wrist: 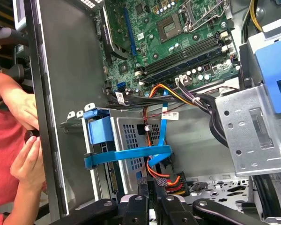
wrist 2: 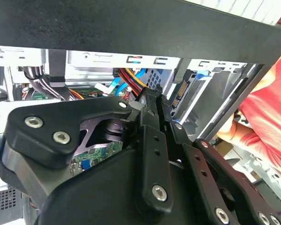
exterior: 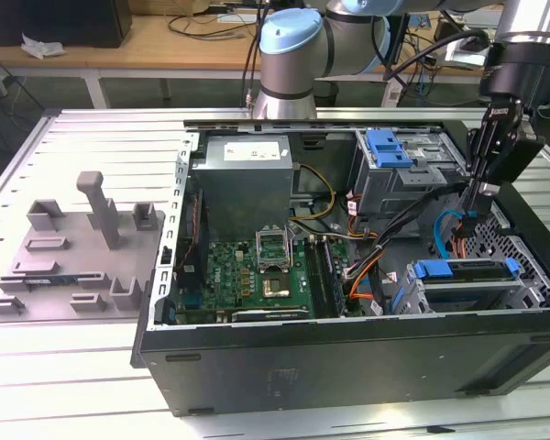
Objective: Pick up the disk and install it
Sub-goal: 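Insert the first disk wire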
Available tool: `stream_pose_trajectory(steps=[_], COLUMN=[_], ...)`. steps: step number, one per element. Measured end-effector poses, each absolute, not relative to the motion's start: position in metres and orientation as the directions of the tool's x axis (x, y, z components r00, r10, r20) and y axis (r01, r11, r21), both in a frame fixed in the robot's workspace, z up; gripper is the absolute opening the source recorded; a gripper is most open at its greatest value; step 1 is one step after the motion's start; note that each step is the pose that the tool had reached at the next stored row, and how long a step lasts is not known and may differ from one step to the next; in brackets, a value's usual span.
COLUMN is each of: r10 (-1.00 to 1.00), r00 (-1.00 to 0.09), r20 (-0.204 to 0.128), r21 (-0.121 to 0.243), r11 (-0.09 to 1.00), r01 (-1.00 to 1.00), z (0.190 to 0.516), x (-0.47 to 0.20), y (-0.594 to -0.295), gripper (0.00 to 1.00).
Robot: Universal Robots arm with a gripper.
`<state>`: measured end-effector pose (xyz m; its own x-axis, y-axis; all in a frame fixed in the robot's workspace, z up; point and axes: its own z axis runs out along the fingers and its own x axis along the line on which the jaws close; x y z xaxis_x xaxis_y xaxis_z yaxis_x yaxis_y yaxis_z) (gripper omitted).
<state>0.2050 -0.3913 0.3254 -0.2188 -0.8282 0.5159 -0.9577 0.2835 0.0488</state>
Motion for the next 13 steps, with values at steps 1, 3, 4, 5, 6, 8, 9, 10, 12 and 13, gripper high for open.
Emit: stream_pose_trajectory(steps=[1,3,4,5,6,8,9,10,12,13], r10=[-0.831,-0.838,-0.841,-0.844,-0.85,-0.859,-0.861,-0.863,-0.868,-0.869], r00=[-0.219,-0.219,-0.22,-0.22,-0.22,-0.221,-0.221,-0.221,-0.222,-0.222], r20=[0.512,0.5,0.494,0.489,0.478,0.462,0.458,0.454,0.445,0.441], r21=[0.05,0.053,0.055,0.056,0.059,0.063,0.064,0.065,0.066,0.067], r11=[0.283,0.283,0.282,0.282,0.281,0.28,0.28,0.279,0.279,0.278], r01=[-0.958,-0.958,-0.958,-0.958,-0.958,-0.958,-0.958,-0.958,-0.958,-0.958], z=[0.326,0.328,0.33,0.331,0.333,0.337,0.338,0.339,0.34,0.341], x=[0.205,0.204,0.203,0.203,0.203,0.202,0.202,0.201,0.201,0.201], y=[-0.392,-0.394,-0.395,-0.396,-0.399,-0.403,-0.405,-0.407,-0.411,-0.412], gripper=[0.16,0.16,0.16,0.16,0.16,0.16,0.16,0.16,0.16,0.16])
